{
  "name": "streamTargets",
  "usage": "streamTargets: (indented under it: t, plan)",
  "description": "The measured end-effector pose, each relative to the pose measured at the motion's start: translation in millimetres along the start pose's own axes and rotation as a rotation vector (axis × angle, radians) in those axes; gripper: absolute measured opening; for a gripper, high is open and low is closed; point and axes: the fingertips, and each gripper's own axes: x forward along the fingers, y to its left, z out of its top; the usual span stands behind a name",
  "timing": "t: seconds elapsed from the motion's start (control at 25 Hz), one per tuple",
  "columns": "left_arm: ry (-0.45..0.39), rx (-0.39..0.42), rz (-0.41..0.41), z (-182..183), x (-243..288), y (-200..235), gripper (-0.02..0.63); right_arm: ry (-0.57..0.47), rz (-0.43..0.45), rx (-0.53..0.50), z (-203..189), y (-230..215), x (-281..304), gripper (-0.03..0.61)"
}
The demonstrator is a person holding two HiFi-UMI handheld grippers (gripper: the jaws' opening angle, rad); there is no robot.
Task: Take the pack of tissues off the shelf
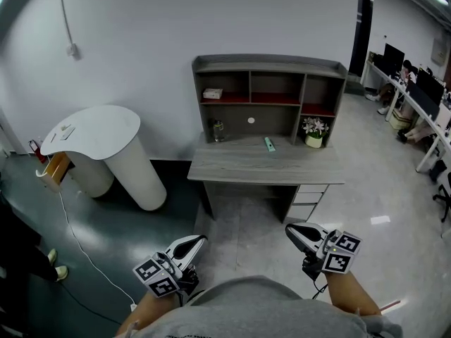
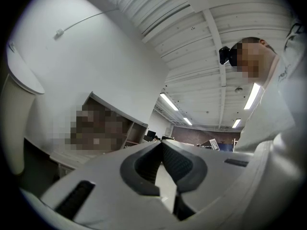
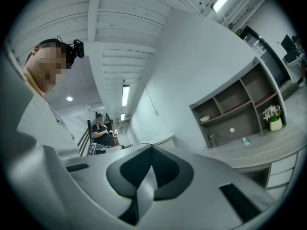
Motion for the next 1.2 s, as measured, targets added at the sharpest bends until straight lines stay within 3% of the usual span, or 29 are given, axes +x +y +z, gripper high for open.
streamTargets:
  t: [0.16,0.36,0.84,1.2]
  plan:
    - [0.007,0.000,0.011,2,2,14,0.009,0.007,0.007,0.012,-5,-11,12,0.009]
    - [0.006,-0.019,0.009,6,0,62,0.009,0.028,0.003,0.009,-10,-30,58,0.010]
    - [0.030,-0.033,-0.081,80,-1,268,0.009,0.019,-0.065,-0.027,27,-82,268,0.011]
    - [0.041,-0.046,-0.105,109,-2,369,0.009,0.048,-0.108,-0.057,44,-120,368,0.011]
